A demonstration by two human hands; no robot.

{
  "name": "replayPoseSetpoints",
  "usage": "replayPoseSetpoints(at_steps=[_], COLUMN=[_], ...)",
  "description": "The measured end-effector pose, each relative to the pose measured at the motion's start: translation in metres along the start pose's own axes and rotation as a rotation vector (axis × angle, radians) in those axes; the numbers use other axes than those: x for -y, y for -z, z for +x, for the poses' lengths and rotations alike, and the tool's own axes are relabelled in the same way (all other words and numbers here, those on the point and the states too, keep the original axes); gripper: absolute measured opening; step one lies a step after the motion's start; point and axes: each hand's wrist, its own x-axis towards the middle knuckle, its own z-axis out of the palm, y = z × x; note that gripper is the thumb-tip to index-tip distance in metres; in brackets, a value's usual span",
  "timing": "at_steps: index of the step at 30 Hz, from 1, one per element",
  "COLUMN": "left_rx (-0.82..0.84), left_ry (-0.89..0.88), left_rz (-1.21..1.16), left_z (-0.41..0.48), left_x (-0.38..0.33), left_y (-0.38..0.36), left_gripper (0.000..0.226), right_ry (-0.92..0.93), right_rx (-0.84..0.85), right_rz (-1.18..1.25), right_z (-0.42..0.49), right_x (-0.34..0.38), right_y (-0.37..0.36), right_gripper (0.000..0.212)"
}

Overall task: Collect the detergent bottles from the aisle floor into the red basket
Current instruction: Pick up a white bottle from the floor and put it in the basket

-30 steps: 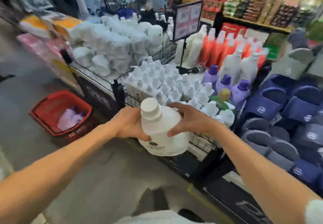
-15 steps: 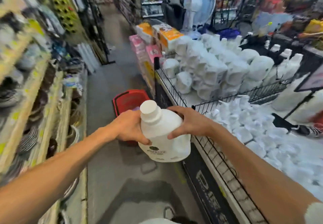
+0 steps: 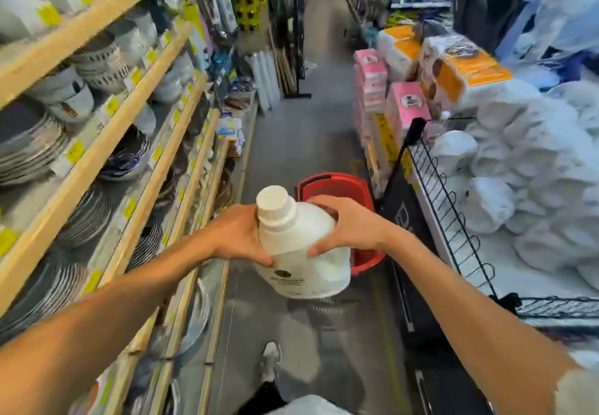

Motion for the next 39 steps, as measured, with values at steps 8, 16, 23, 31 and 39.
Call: replayPoseSetpoints(at_steps=[8, 16, 23, 31, 39], left_rx=[0.131, 0.228, 0.384, 0.657, 0.934], left_ry=[-0.148, -0.312, -0.456, -0.796, -1.206], left_rz=[0.250, 0.226, 0.229, 0.322, 0.384], left_z=[0.148, 0.322, 0.474, 0.614, 0.688], left_x=[0.102, 0.120, 0.127, 0.115, 0.097], left_y=[0.088, 0.109, 0.075, -0.006, -0.164], left_gripper=[0.076, 0.060, 0.061, 0.080, 0.081], right_ry=[-0.085, -0.253, -0.424, -0.751, -1.030], right_rx=[-0.146, -0.301, -0.466, -0.818, -1.204], right_rz=[0.077, 0.206, 0.360, 0.625, 0.902], right_z=[0.157, 0.240, 0.275, 0.287, 0.295], right_x=[-0.024, -0.098, -0.185, -0.248, -0.341], right_y=[0.008, 0.080, 0.108, 0.060, -0.054], right_gripper=[0.089, 0.087, 0.088, 0.087, 0.090])
